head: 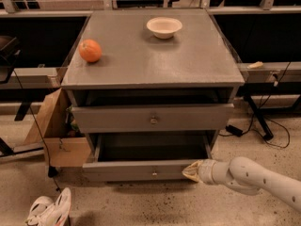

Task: Close middle drawer

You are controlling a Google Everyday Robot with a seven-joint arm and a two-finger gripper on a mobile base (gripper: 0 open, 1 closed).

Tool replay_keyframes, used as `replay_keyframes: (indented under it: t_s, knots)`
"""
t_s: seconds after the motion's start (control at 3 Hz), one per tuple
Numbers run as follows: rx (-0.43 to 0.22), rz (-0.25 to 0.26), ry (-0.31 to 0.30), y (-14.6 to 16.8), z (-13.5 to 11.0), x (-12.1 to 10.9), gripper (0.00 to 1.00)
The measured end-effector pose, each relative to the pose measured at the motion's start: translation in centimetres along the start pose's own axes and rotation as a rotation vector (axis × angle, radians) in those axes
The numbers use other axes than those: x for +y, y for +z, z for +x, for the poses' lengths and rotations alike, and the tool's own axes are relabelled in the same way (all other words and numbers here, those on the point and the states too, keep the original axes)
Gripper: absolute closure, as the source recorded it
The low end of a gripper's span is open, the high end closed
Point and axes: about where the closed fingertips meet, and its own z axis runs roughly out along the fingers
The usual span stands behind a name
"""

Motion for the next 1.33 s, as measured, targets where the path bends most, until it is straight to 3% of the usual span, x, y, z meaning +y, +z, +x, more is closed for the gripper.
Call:
replay_keyframes:
  t_s: [0.33,0.67,1.33]
  knots:
    - [0.0,0.02,-0.008,0.4,-0.5,-0.8,0.11]
    - [0.0,0.023,-0.008,0.3,-0.5,-0.5,0.0]
    - [0.0,0.023,-0.007,-0.3,-0.4,0.5,0.0]
